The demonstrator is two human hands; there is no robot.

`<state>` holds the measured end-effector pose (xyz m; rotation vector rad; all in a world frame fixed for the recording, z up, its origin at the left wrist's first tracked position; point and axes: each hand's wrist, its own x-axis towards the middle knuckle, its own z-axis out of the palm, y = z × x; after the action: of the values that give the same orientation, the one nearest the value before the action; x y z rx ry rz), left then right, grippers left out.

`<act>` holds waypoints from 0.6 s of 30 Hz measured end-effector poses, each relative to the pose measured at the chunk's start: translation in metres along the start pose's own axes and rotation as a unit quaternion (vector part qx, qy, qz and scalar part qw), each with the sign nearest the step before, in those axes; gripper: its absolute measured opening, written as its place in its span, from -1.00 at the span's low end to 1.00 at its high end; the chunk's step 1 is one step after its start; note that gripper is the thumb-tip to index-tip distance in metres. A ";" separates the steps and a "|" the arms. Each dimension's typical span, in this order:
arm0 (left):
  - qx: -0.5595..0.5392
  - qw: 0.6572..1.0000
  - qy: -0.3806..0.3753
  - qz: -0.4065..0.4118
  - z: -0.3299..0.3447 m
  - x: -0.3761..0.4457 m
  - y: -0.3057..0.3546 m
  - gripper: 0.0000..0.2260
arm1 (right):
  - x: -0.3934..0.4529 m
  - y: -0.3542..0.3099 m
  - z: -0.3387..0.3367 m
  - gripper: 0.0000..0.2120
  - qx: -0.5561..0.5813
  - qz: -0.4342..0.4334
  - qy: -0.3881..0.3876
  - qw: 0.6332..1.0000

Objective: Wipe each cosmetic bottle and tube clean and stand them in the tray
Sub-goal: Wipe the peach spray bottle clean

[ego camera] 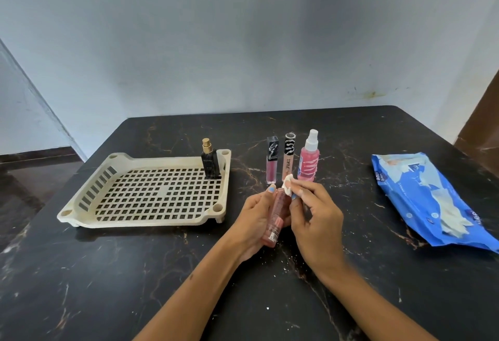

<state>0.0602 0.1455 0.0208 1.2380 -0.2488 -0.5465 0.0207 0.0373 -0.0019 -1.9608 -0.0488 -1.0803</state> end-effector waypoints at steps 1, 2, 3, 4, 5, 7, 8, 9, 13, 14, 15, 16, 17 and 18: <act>0.000 1.000 0.009 0.001 0.001 -0.001 0.000 -0.68 | 0.000 0.000 -0.001 -0.76 0.005 -0.002 0.005 1.000; -0.003 1.000 0.019 0.002 0.001 -0.001 0.000 -0.68 | 0.000 0.000 -0.002 -0.77 0.009 -0.002 0.008 1.000; -0.009 1.000 0.030 0.002 0.001 0.000 -0.001 -0.68 | 0.000 0.000 -0.002 -0.77 0.012 -0.002 0.009 1.000; -0.016 0.999 0.046 0.003 0.001 0.001 -0.001 -0.68 | -0.001 -0.001 -0.003 -0.78 0.015 -0.005 0.008 1.000; -0.025 0.998 0.065 0.002 0.001 0.002 -0.001 -0.67 | -0.002 -0.002 -0.002 -0.81 0.018 -0.017 0.005 1.000; -0.055 0.994 0.089 -0.013 -0.001 0.005 -0.001 -0.64 | -0.005 -0.006 -0.001 -0.84 0.023 -0.061 -0.012 0.998; -0.072 0.993 0.092 -0.029 -0.001 0.006 0.000 -0.61 | -0.007 -0.008 0.000 -0.83 0.026 -0.089 -0.022 0.995; -0.085 0.991 0.089 -0.046 -0.001 0.006 0.002 -0.57 | -0.008 -0.009 0.001 -0.82 0.027 -0.116 -0.033 0.992; -0.133 0.988 0.037 -0.069 0.004 -0.002 0.012 -0.63 | -0.010 -0.012 -0.003 -0.87 0.009 -0.208 -0.072 0.975; -0.140 0.988 0.033 -0.060 0.006 -0.004 0.014 -0.66 | -0.011 -0.013 -0.003 -0.87 0.004 -0.235 -0.083 0.969; -0.141 0.988 0.034 -0.045 0.007 -0.005 0.015 -0.67 | -0.013 -0.014 -0.002 -0.87 -0.002 -0.260 -0.090 0.961; -0.137 0.989 0.039 -0.027 0.007 -0.005 0.015 -0.68 | -0.014 -0.015 -0.001 -0.86 -0.006 -0.280 -0.095 0.955; -0.136 0.990 0.041 -0.012 0.006 -0.006 0.015 -0.69 | -0.014 -0.016 -0.001 -0.85 -0.009 -0.294 -0.098 0.951; -0.137 0.990 0.041 -0.003 0.005 -0.007 0.016 -0.70 | -0.015 -0.017 -0.001 -0.85 -0.010 -0.305 -0.100 0.947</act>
<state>0.0561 0.1482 0.0388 0.9923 -0.0969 -0.5150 0.0039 0.0515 -0.0007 -2.1235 -0.8036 -1.2550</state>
